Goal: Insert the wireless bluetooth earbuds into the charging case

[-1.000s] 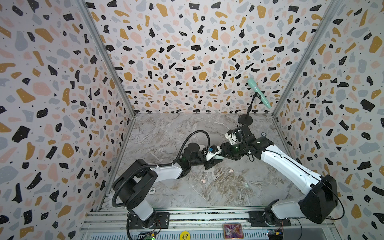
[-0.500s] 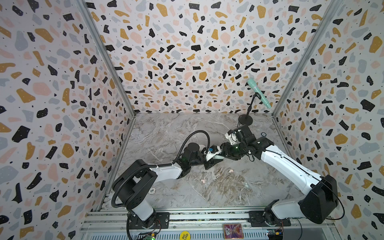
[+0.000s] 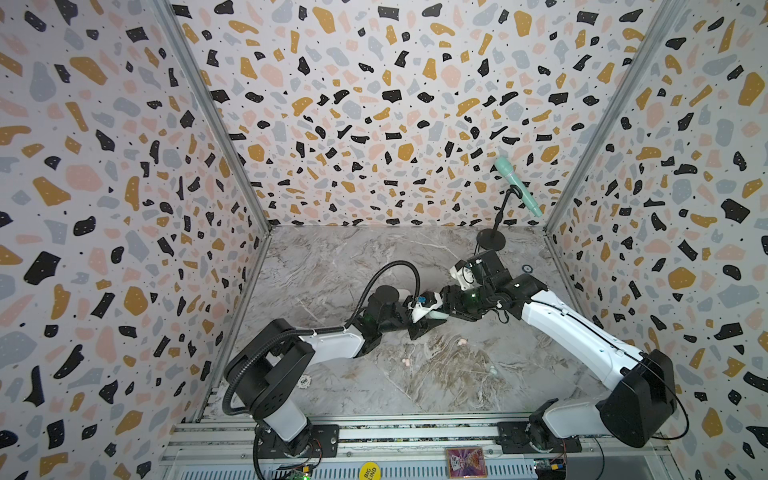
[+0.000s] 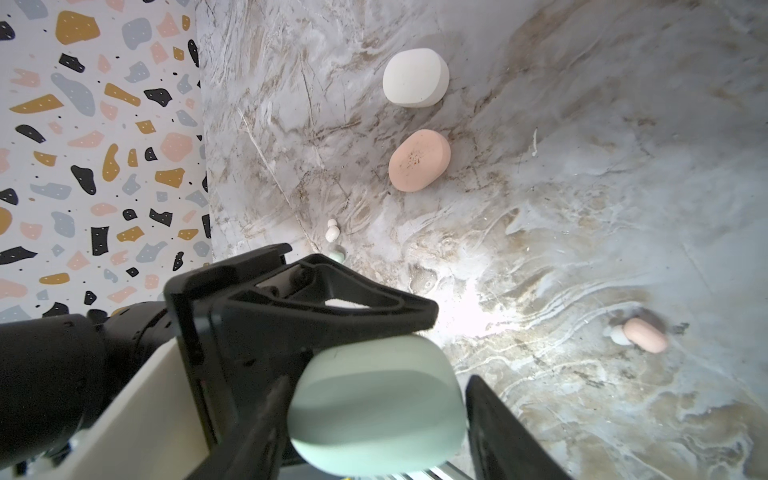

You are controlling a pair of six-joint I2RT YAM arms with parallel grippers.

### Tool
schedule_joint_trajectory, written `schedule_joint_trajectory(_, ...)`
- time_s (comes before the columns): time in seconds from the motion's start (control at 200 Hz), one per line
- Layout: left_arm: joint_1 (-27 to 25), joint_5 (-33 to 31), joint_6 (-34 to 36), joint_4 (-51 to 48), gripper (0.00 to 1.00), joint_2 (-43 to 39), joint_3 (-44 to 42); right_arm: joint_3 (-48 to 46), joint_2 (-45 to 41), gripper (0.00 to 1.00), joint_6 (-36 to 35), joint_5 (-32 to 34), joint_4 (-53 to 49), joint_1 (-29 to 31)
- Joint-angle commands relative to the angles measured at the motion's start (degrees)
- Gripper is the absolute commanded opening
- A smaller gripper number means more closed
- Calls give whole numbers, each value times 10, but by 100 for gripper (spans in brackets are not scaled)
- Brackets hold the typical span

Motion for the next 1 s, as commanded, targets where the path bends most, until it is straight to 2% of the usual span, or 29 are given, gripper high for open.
schedule_joint_trajectory(0.0,-6,22,-13,41,36,-18,-5,-2,-26,76,-2,2,-8,-10)
schedule_joint_trajectory(0.155,-6,31,-42,59,36,-21,-17,-5,-44,90,-7,-6,-17,-29)
schedule_joint_trajectory(0.31,-6,40,-93,99,35,-23,-34,-10,-69,100,-30,-17,-41,-68)
schedule_joint_trajectory(0.451,-5,49,-153,152,35,-35,-59,7,-79,99,-106,-18,-84,-102)
schedule_joint_trajectory(0.616,2,70,-211,189,36,-57,-75,45,-76,99,-209,-1,-116,-100)
schedule_joint_trajectory(0.821,18,101,-288,253,37,-77,-85,81,-95,99,-311,57,-95,-57)
schedule_joint_trajectory(0.996,22,113,-308,275,37,-76,-93,80,-116,98,-382,78,-49,-7)
